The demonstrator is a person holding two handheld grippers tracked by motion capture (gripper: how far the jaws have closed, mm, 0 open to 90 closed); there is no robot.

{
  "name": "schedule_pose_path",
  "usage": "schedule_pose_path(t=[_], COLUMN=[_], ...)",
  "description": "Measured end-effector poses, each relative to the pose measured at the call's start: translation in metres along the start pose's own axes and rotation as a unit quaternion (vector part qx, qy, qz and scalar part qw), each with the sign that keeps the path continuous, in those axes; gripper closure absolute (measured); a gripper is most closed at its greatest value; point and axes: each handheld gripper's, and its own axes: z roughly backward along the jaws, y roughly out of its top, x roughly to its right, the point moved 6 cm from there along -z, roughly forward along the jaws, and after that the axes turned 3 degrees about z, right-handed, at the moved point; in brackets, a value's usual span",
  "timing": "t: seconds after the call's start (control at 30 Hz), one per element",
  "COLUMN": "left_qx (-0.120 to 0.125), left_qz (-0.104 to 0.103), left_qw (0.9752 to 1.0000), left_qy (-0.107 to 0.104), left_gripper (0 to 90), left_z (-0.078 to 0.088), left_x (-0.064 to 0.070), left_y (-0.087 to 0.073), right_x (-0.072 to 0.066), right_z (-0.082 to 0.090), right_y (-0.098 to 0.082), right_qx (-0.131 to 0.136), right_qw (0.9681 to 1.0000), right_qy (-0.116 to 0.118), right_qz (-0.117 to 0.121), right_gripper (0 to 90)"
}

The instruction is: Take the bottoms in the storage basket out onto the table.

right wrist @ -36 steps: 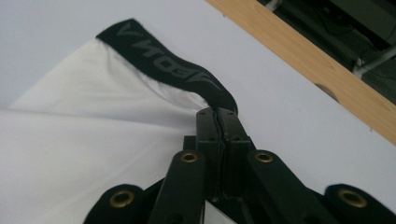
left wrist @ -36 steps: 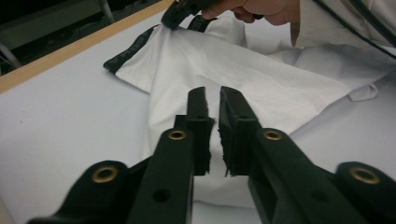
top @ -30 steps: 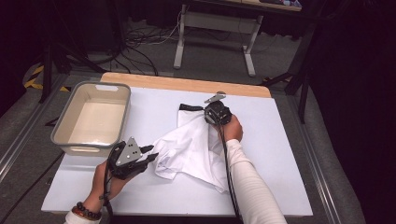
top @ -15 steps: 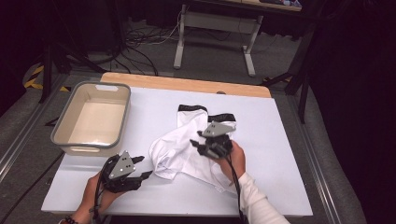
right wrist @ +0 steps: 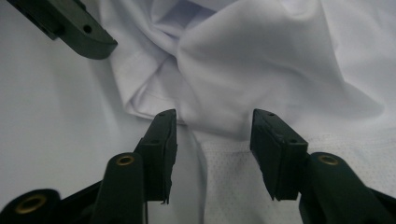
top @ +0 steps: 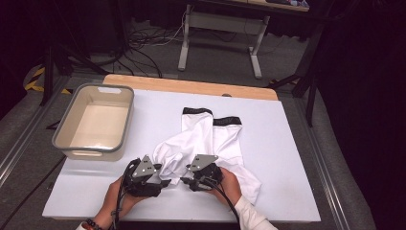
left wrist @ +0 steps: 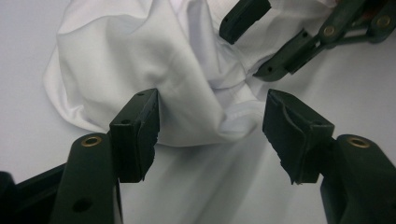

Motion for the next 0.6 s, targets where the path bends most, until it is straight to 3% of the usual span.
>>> schedule_pose_path(t=[0.07, 0.1, 0.13, 0.17, 0.2, 0.33, 0.37, 0.4, 0.47, 0.5, 0.53, 0.6], left_qx=[-0.008, -0.01, -0.012, -0.01, -0.01, -0.001, -0.001, -0.003, -0.012, -0.012, -0.017, -0.021], left_qz=[0.001, 0.004, 0.0, 0.003, 0.003, 0.002, 0.001, 0.001, 0.003, 0.003, 0.005, 0.012], left_qw=[0.9999, 0.9999, 0.9999, 0.9999, 0.9999, 0.9998, 0.9997, 0.9996, 0.9993, 0.9993, 0.9991, 0.9988], left_qy=[0.006, 0.005, 0.008, 0.012, 0.012, 0.022, 0.023, 0.028, 0.036, 0.036, 0.039, 0.042], left_gripper=[36.8, 36.9, 36.6, 35.5, 34.7, 32.4, 32.4, 31.6, 30.4, 30.7, 30.7, 30.7], left_z=[-0.004, -0.006, -0.007, -0.009, -0.009, -0.01, -0.012, -0.013, -0.02, -0.02, -0.022, -0.024], left_x=[-0.003, -0.004, -0.004, -0.005, -0.005, -0.006, -0.006, -0.007, -0.009, -0.009, -0.01, -0.011], left_y=[-0.001, -0.001, 0.0, 0.001, 0.001, 0.005, 0.006, 0.007, 0.007, 0.007, 0.008, 0.009], right_x=[0.003, 0.004, 0.004, 0.005, 0.005, 0.017, 0.017, 0.024, 0.033, 0.033, 0.037, 0.049], right_z=[-0.002, -0.003, -0.003, -0.002, -0.002, 0.025, 0.025, 0.042, 0.059, 0.059, 0.066, 0.085], right_y=[0.0, 0.001, 0.001, 0.0, 0.0, 0.006, 0.006, 0.009, 0.008, 0.008, 0.007, 0.003], right_qx=[0.01, 0.012, 0.014, 0.016, 0.016, 0.068, 0.068, 0.096, 0.114, 0.114, 0.123, 0.147], right_qw=[0.9999, 0.9999, 0.9998, 0.9998, 0.9998, 0.9963, 0.9963, 0.9929, 0.9894, 0.9894, 0.9871, 0.9799], right_qy=[0.003, 0.0, 0.005, 0.001, 0.001, -0.022, -0.022, -0.039, -0.063, -0.063, -0.072, -0.098], right_qz=[-0.011, -0.011, -0.011, -0.014, -0.014, -0.047, -0.047, -0.058, -0.064, -0.064, -0.073, -0.093], right_gripper=[59.3, 66.7, 86.0, 88.9, 88.9, 89.4, 89.4, 89.6, 89.5, 89.5, 89.5, 89.6])
